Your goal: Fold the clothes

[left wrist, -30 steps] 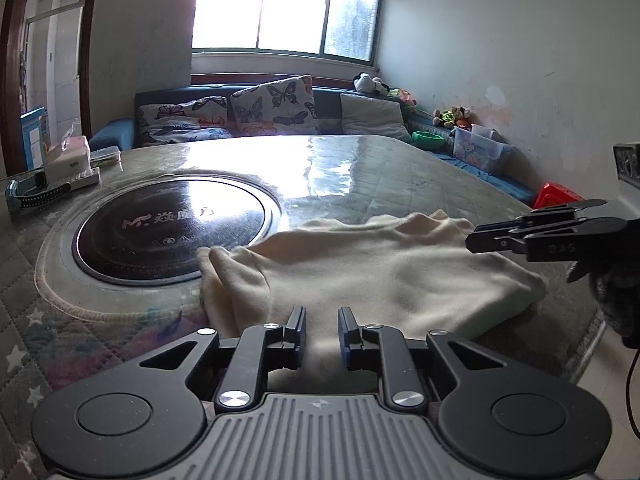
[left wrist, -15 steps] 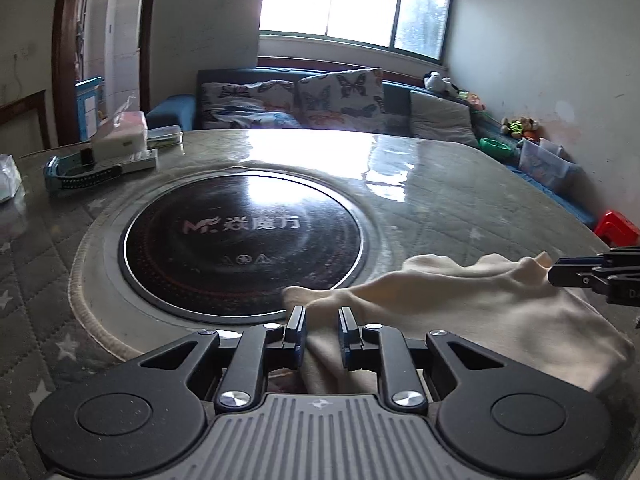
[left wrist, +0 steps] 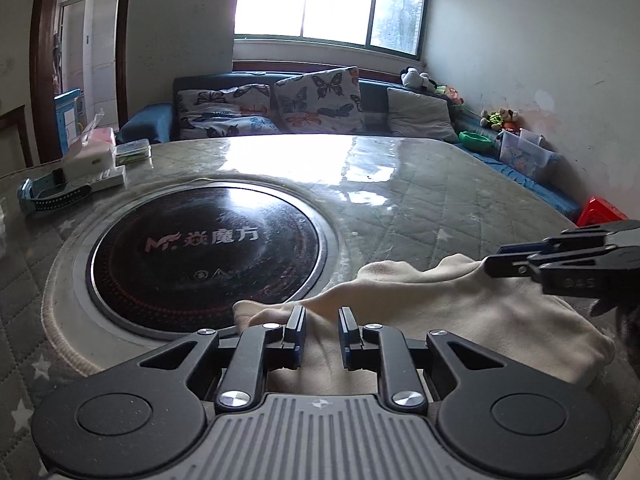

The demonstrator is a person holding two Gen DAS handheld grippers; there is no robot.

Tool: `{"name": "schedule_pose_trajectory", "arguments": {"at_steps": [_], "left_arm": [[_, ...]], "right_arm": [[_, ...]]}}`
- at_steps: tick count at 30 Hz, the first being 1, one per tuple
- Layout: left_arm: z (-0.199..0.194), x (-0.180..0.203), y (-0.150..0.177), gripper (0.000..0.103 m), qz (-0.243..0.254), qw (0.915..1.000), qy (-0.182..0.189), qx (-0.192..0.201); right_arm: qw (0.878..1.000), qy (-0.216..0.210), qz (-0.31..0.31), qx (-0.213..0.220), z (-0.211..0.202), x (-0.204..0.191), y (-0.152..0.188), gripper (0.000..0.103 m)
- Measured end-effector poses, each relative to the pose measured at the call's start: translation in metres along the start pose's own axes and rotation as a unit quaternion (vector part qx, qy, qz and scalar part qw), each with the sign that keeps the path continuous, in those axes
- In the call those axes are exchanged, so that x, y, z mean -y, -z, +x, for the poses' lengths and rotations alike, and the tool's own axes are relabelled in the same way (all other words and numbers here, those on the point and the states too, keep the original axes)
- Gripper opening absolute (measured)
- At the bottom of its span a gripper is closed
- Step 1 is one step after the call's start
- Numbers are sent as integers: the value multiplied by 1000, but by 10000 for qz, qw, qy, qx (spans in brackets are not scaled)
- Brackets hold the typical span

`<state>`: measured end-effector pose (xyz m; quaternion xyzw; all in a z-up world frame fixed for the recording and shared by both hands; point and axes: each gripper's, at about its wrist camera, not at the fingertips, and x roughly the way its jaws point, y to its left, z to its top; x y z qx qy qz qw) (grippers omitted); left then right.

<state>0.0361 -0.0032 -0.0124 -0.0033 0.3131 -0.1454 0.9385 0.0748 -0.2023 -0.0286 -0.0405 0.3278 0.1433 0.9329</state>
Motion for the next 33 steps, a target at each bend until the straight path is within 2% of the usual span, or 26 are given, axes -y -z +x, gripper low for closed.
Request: {"name": "schedule_pose_trajectory", "arguments": {"at_steps": [4,6,8,9,13,16,21,25,28,33], "left_arm": [[-5,-9,7,20,-94,9999,-83,0],[-8,-13,10,20,-134,9998,-120,12],[-12,-16,14,28,-158,9998,-148,32],[-15,-18,15,29,-202,9997,-159,34],[-26,-30,21,29,-448,9989,-101,79],[-33,-40,25,29,-665,9976,-180,85],[-43,-54,31,29,-1005,9946,-239,21],[-48,-55,33,29,-1026,9944,-235,-23],[-51,-57,31,31,-1098,9936,-253,-25],[-50,-63,30,38,-1382,9902,-194,-93]], "right_arm": [[9992,-234,-294,138,-17,-17,2,24],[9983,-389,-401,158,-22,-25,5,29],[9965,-604,-556,179,-29,-38,9,34],[9953,-704,-634,183,-32,-44,11,34],[9867,-1095,-1179,235,-42,-76,18,34],[9756,-1295,-1740,331,-44,-108,23,34],[9658,-1544,-2062,304,-33,-139,29,34],[9610,-1517,-2305,169,-24,-154,38,34],[9555,-1404,-2579,284,-30,-159,42,34],[9429,-1599,-2887,457,-45,-168,39,35]]}}
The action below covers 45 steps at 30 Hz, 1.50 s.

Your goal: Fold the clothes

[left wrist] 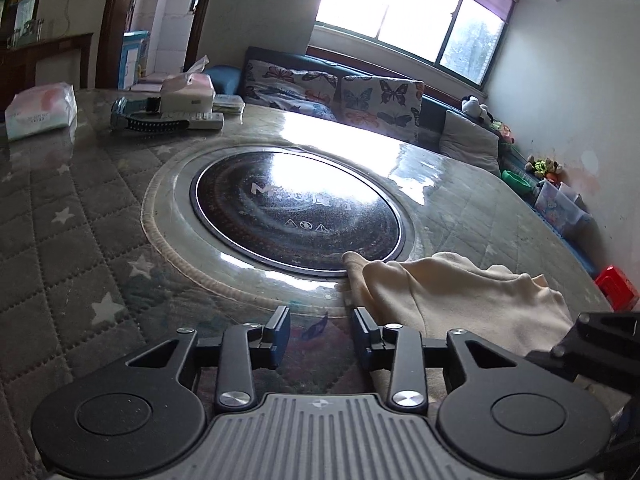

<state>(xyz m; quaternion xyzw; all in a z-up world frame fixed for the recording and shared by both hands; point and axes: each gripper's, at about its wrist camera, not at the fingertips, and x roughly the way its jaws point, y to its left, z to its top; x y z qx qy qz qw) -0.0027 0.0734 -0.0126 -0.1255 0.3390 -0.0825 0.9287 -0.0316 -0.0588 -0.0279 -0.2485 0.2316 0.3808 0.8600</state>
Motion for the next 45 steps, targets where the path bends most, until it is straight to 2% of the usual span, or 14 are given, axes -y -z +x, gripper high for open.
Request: {"name": "schedule_pose_trajectory", "arguments": {"at_steps": [4,8,11,12,15,20,26,30,32,34,35,37,41,45], "left_arm": [[-2,2,2,49,-127,9999,90,-51],[-3,2,3,57,-236,9995,200,-105],[0,2,3,58,-415,9985,295,-211],[1,3,3,58,-479,9980,350,-235],[3,4,2,59,-673,9959,520,-316],[12,1,-3,67,-1189,9897,626,-497],[21,-4,-8,67,-1844,9760,928,-690],[28,-3,-8,62,-2116,9667,1166,-849],[32,-3,-6,41,-2199,9642,1175,-900],[37,-6,-3,26,-2328,9605,1188,-957],[39,-8,-2,22,-2404,9580,1224,-974],[40,-10,1,19,-2466,9564,1247,-951],[37,-10,0,18,-2375,9597,1200,-906],[36,-6,-1,18,-2251,9637,1139,-878]], "right_arm": [[9995,-216,-167,-157,11,-10,-3,35],[9988,-198,-308,-311,23,-17,-1,35],[9991,-163,-227,-326,25,-16,-1,28],[9991,-151,-200,-331,25,-15,-1,23],[9992,-214,245,-242,19,-4,-2,10],[9953,-375,889,-20,8,15,-4,8],[9904,-457,1286,232,-5,30,-5,8],[9888,-465,1379,341,-10,35,-5,8],[9878,-498,1432,359,-13,37,-4,7],[9877,-543,1426,336,-16,37,-2,7],[9880,-555,1403,321,-16,36,-1,7],[9889,-567,1345,289,-17,35,1,8],[9865,-585,1494,326,-23,40,9,12],[9831,-235,1784,342,-40,56,22,16]]}}
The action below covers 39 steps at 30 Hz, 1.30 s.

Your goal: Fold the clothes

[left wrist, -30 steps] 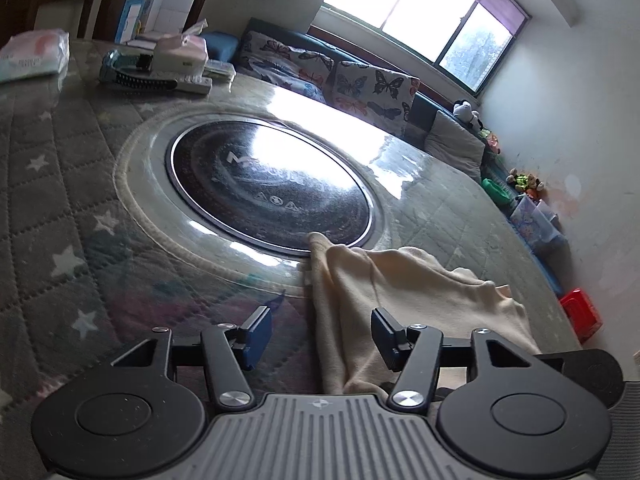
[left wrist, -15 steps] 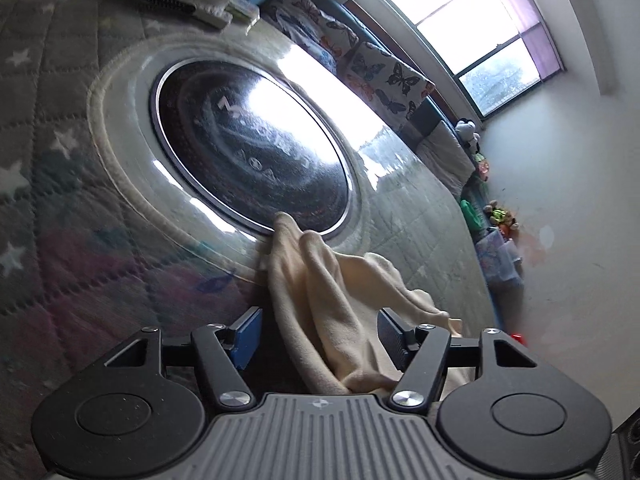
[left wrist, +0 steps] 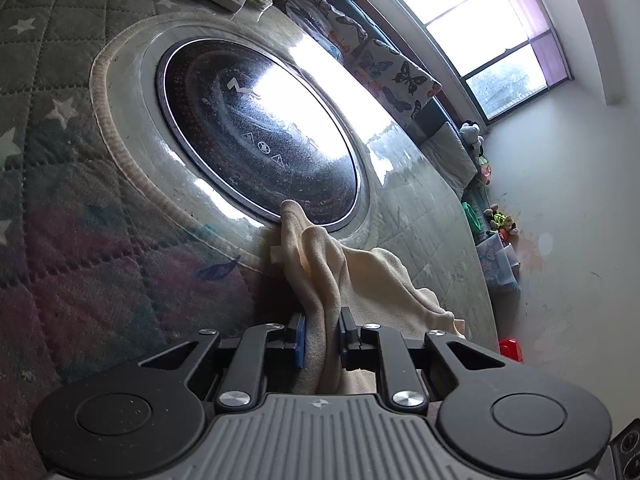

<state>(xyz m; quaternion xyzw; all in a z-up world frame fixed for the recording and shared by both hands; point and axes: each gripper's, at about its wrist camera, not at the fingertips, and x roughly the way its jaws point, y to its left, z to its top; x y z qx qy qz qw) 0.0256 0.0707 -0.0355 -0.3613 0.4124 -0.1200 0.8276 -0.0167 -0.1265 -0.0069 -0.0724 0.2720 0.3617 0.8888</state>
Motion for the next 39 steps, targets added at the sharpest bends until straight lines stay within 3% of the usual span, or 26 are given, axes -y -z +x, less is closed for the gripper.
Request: {"name": "schedule_pose_trajectory", "arguments": {"at_steps": [6,9,12,17,23,28,39], "left_arm": [[0,1,1,18,129,9999,-56,23],[1,3,0,18,168,9998,-75,4],[2,7,2,18,318,9994,-130,16],[3,11,3,19,527,9984,-191,22],[5,19,5,19,966,9948,-328,16],[6,33,10,17,1530,9864,-580,148],[13,100,7,14,2684,9611,-442,480]], "right_arm": [[9918,1081,686,56,-23,53,15,23],[9786,1668,1206,69,-32,86,25,33],[9638,2022,1733,99,-41,116,38,34],[9493,2100,2335,131,-45,150,58,36],[9427,1950,2695,263,-46,166,73,34],[9459,1814,2676,270,-45,159,71,12],[9374,2002,2684,961,-87,150,57,7]]}}
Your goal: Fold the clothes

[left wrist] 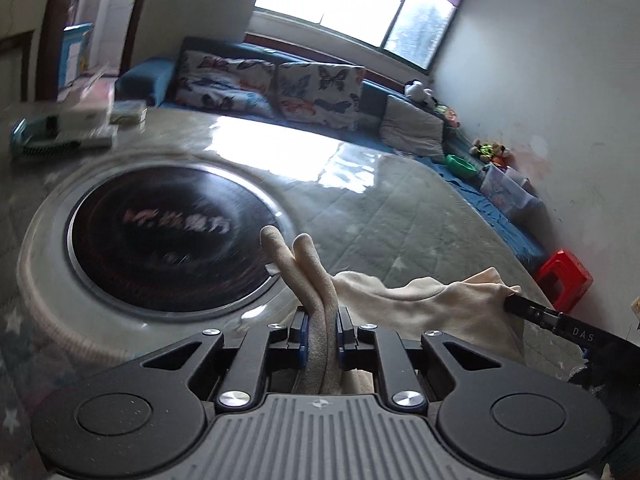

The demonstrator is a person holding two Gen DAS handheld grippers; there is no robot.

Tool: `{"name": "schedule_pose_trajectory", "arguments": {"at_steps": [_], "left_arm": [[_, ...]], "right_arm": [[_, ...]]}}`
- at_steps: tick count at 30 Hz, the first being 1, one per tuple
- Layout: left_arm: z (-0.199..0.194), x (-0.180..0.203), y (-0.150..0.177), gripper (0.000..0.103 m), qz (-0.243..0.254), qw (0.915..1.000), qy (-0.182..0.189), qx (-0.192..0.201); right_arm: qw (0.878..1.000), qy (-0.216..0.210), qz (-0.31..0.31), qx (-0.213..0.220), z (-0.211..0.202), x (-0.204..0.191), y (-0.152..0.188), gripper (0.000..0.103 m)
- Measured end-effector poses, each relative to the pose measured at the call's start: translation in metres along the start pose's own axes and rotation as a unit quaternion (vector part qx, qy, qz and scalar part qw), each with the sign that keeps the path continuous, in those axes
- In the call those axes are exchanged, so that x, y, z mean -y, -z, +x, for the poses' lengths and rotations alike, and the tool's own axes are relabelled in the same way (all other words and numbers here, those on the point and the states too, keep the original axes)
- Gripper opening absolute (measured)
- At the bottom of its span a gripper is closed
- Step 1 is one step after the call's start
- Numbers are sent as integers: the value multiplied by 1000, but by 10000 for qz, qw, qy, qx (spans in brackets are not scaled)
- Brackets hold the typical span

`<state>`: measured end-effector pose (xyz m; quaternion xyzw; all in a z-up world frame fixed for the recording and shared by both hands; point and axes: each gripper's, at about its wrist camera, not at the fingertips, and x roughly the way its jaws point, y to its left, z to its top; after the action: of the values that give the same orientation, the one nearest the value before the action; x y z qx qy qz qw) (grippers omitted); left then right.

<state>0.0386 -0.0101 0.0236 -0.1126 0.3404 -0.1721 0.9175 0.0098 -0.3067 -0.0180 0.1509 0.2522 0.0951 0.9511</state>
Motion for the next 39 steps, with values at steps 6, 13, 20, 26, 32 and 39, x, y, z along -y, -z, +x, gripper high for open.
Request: {"name": "schedule_pose_trajectory", "arguments": {"at_steps": [6,13,20,26,32,39], "left_arm": [[28,35,-15,14,391,9992,110,10],[41,39,-14,14,467,9989,6,-103],[46,22,-7,14,398,9985,-240,-296],[50,23,-3,14,497,9976,-322,-354],[45,38,-12,14,662,9975,-172,-168],[63,74,-23,13,857,9961,189,-43]], "right_arm": [[9991,304,38,276,-16,23,-19,0],[9987,404,304,94,-14,56,-16,11],[9976,331,551,-238,17,68,6,31],[9981,200,462,-367,34,59,9,26],[9991,185,347,-126,22,50,-1,11],[9978,538,19,379,-11,49,-24,10]]}}
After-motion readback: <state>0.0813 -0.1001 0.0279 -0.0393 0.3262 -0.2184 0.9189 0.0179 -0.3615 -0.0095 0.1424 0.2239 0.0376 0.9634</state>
